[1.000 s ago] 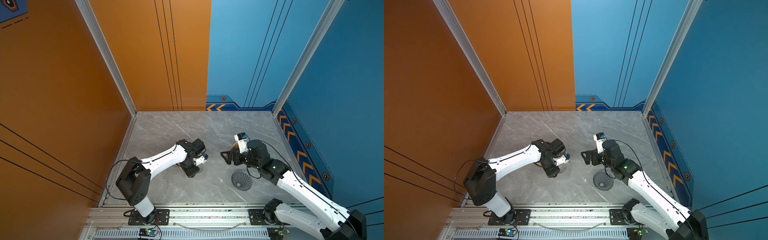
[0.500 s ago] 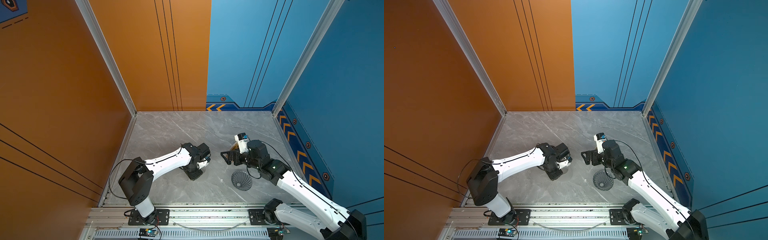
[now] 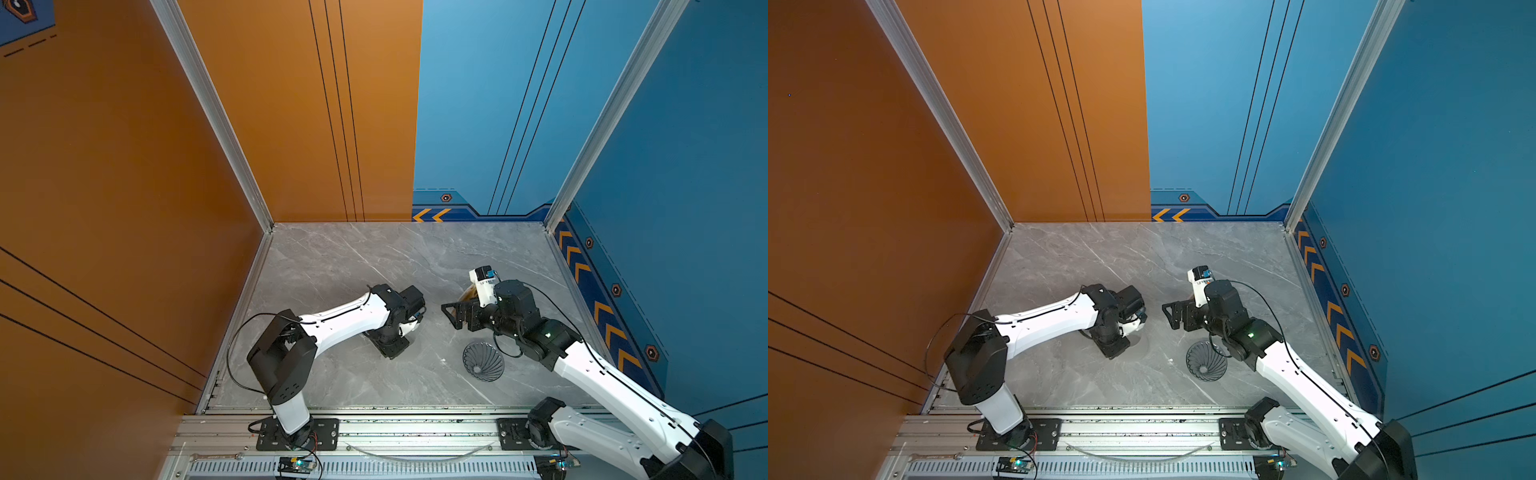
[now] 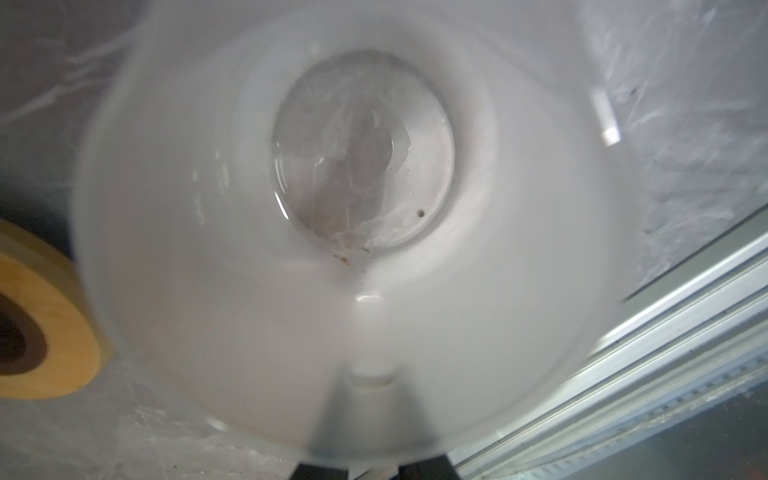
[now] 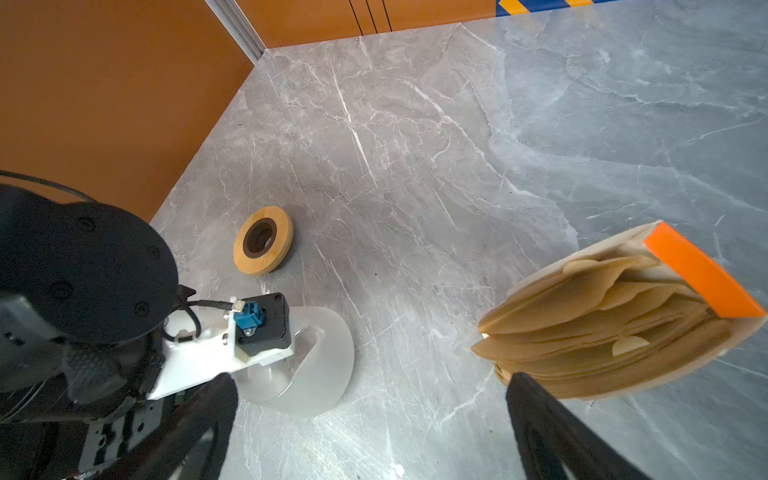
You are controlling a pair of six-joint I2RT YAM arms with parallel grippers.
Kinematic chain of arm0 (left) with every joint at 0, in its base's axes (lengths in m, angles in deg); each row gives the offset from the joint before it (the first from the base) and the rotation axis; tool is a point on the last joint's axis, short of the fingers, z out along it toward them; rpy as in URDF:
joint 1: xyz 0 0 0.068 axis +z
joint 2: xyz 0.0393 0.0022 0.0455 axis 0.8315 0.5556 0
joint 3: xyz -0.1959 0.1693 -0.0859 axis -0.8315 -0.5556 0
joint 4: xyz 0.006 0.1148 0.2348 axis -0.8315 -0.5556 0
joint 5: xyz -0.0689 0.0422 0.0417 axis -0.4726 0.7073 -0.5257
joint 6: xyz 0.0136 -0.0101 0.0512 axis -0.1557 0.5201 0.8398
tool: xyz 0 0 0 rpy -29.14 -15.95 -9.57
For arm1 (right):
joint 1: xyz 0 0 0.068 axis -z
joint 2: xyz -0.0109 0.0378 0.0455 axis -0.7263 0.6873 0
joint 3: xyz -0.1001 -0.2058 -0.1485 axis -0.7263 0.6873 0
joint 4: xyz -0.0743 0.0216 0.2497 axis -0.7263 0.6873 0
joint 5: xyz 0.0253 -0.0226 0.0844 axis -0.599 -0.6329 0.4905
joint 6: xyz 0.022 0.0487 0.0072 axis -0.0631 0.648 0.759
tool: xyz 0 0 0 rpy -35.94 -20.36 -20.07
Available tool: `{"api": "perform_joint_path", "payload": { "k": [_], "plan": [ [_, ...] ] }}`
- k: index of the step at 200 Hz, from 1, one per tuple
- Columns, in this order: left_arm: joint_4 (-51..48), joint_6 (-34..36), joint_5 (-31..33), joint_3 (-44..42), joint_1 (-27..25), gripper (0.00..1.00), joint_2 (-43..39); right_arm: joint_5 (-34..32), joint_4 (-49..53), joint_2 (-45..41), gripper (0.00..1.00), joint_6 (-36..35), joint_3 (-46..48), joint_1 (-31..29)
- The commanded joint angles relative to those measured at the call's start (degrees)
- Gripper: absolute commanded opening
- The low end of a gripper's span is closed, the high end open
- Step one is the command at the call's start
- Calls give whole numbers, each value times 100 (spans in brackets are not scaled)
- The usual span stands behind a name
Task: Place the coffee filter in the dripper
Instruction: 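Lower the pitcher beside the bamboo base and open the left gripper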
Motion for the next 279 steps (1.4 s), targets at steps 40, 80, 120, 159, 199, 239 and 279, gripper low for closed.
{"api": "perform_joint_path", "payload": {
  "k": [40, 80, 120, 159, 199, 239, 279],
  "plan": [
    [-85, -244, 399, 709, -174, 19, 612, -201, 45, -79, 100, 18, 37, 47],
    [-84, -259, 633, 1018, -143, 21, 884, -214, 54, -88, 100, 8, 50, 65],
    [-84, -285, 730, 1139, -21, 21, 1002, -218, 67, -95, 100, 0, 68, 90],
    [-68, -338, 838, 1193, 64, 20, 994, -212, 55, -101, 100, 9, 118, 110],
    [-74, -321, 787, 1347, 71, 20, 1071, -195, 22, -105, 100, 35, 156, 118],
    [-72, -272, 717, 1429, 131, 25, 1100, -218, 43, -158, 100, 44, 191, 131],
    [-76, -247, 674, 1361, 157, 32, 1010, -201, 38, -167, 100, 52, 191, 128]
  ]
}}
